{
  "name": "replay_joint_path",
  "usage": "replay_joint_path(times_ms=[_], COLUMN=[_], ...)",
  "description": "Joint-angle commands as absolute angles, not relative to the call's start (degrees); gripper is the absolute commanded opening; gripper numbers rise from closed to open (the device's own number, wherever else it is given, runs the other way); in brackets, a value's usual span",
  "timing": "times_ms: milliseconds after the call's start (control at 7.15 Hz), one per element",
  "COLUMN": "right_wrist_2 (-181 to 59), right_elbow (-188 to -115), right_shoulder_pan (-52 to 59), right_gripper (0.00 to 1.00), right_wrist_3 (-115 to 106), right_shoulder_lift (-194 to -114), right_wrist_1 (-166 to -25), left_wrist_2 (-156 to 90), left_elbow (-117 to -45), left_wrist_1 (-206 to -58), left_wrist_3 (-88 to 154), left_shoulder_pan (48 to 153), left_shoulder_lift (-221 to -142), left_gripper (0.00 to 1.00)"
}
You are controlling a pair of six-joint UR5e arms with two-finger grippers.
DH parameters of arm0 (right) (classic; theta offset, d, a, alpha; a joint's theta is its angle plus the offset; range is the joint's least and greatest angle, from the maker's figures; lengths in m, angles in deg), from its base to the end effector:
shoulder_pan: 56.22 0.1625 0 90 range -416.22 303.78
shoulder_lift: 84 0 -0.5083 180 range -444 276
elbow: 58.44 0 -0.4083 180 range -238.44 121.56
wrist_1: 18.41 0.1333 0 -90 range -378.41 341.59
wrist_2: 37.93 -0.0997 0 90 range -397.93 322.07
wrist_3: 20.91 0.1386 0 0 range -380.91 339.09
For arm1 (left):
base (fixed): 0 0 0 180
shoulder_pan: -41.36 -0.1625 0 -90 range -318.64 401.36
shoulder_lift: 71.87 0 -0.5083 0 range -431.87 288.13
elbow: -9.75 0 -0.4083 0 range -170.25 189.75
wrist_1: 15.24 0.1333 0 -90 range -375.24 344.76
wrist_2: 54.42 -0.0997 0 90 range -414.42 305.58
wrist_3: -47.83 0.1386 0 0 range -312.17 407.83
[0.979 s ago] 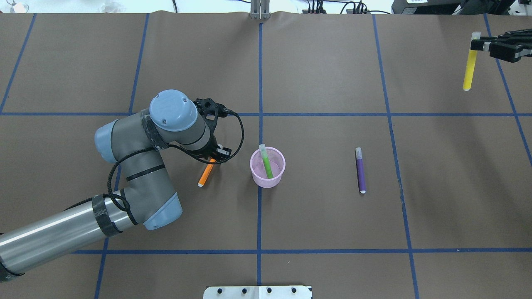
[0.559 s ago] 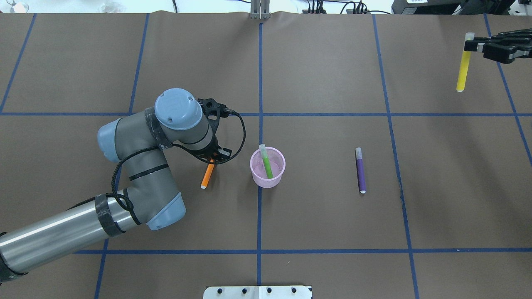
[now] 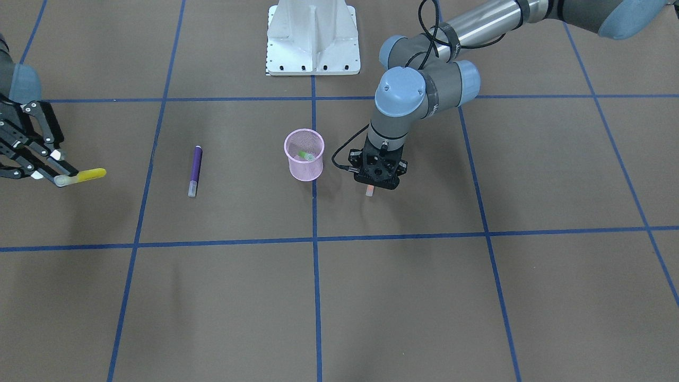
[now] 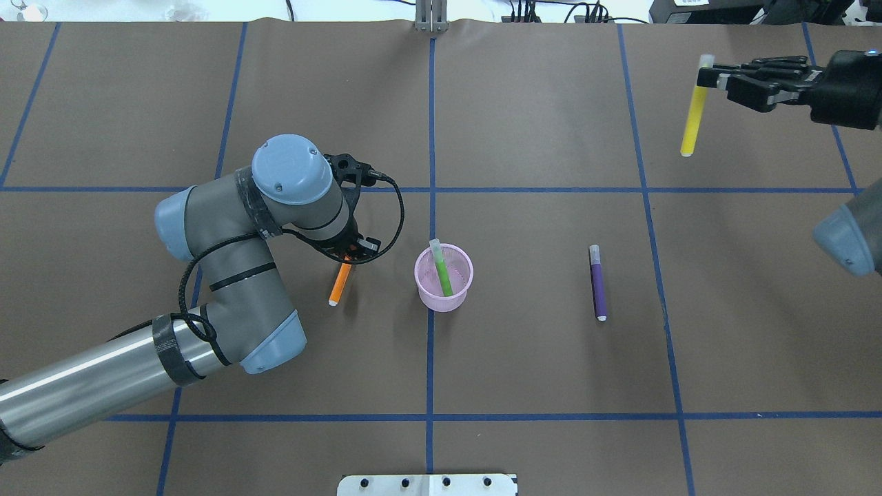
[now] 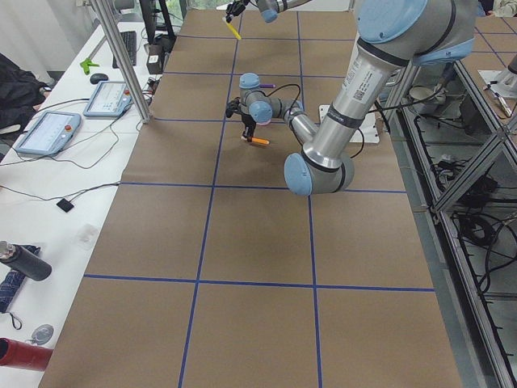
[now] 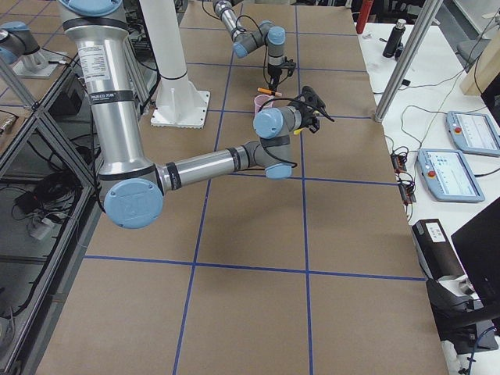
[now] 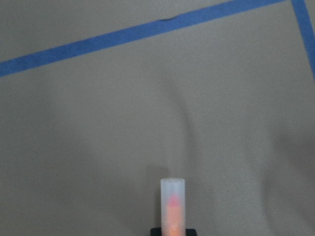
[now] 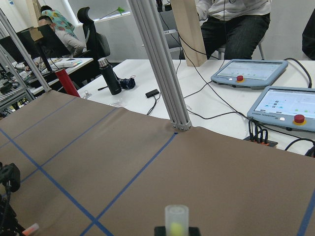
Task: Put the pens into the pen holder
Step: 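Lift orange marker with left gripper while right carries yellow marker toward cup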
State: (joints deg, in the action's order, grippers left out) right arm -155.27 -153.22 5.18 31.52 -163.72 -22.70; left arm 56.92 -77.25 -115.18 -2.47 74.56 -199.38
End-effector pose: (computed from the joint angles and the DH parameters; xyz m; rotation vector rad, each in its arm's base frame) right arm -0.2200 -0.5490 0.4356 1.0730 -1.3684 -0.1144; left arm 0.6303 -0.5115 0.3567 0.1714 0.8282 0.2511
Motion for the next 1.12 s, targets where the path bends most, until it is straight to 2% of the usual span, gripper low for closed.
replay_joint_path(times_ms=[0, 280, 699, 979], right_wrist_2=[-149.8, -146.7, -127.4, -119.2], right_elbow=[-154.2, -157.9, -158.2, -158.2], right_shoulder_pan=[0.0, -4.3, -21.9, -29.0], right_gripper=[0.0, 0.0, 0.0, 0.0], right_wrist_3=[32.7, 32.7, 31.8, 28.7], right_shoulder_lift=[-159.8, -156.9, -153.7, -148.8], right_wrist_1=[-24.0, -30.2, -30.9, -38.0], left_wrist_2=[58.5, 63.5, 63.8, 63.6], left_elbow=[-78.3, -80.7, -82.6, -82.6], left_wrist_1=[-115.3, -115.3, -115.3, -115.3], left_wrist_3=[0.5, 0.8, 2.1, 5.1], left_shoulder_pan=[77.5, 83.3, 88.4, 90.4], left_shoulder_lift=[-199.0, -198.0, -197.6, -197.4], left_gripper=[0.0, 0.0, 0.0, 0.0])
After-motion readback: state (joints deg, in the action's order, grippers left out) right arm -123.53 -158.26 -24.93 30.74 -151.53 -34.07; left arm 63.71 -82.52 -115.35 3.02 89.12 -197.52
